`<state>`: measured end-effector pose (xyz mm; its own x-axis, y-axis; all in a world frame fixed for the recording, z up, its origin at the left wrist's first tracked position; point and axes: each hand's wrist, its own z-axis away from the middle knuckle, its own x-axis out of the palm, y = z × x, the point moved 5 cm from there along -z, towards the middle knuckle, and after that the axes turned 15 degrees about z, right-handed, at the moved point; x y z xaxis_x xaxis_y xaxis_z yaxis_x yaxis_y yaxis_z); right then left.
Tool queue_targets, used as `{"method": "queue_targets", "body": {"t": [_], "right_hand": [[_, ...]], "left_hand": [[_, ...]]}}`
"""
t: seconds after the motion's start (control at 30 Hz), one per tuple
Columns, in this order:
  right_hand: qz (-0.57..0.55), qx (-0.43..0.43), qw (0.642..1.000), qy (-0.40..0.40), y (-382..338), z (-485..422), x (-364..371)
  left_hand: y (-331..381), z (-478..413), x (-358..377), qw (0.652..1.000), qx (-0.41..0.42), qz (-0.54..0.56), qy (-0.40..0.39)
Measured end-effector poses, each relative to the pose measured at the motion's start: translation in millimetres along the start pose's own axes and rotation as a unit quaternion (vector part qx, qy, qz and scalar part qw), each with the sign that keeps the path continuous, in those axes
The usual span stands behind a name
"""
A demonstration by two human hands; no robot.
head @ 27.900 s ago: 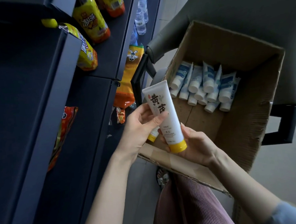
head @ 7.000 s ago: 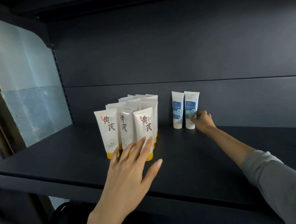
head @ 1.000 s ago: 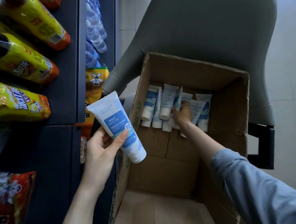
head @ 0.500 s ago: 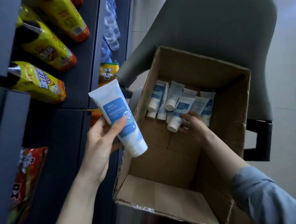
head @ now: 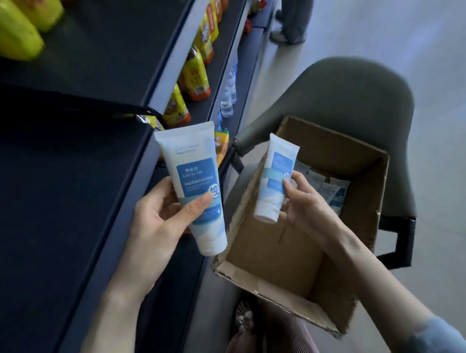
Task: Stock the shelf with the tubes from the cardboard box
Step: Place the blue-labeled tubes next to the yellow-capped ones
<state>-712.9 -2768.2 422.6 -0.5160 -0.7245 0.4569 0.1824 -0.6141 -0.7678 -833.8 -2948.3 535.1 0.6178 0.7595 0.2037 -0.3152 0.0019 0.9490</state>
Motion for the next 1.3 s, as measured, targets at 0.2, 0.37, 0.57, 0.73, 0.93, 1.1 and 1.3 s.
{"method": "queue_targets", "body": {"t": [0.2, 0.37, 0.57, 0.73, 0.93, 1.1, 1.3], "right_hand": [[0.088, -0.079, 0.988, -0.104, -63.8, 38.2, 84.3], [0.196, -0.149, 0.959, -0.144, -101.3, 71.0, 144.4], [0.272, -0.189, 0.914, -0.236, -135.8, 97.6, 216.4], [0.306, -0.204, 0.876, -0.312, -164.1, 110.8, 261.5], [0.324, -0.207, 0.826, -0.413, -187.3, 126.8, 312.8], [0.310, -0.218, 0.793, -0.478, -190.6, 141.3, 365.7], [0.295, -0.231, 0.766, -0.523, -179.8, 166.4, 429.9]], "left_hand": [[78.4, 54.3, -8.8, 0.995, 0.096, -0.013, -0.012], [134.3, 105.0, -13.5, 0.985, 0.166, -0.039, 0.007], [187.2, 165.1, -19.2, 0.968, 0.229, -0.071, 0.075], [221.8, 217.1, -24.1, 0.940, 0.277, -0.121, 0.156], [252.1, 266.6, -26.5, 0.898, 0.346, -0.088, 0.255], [266.1, 308.0, -41.7, 0.846, 0.391, -0.063, 0.356], [276.4, 362.2, -71.1, 0.786, 0.432, -0.047, 0.439]]}}
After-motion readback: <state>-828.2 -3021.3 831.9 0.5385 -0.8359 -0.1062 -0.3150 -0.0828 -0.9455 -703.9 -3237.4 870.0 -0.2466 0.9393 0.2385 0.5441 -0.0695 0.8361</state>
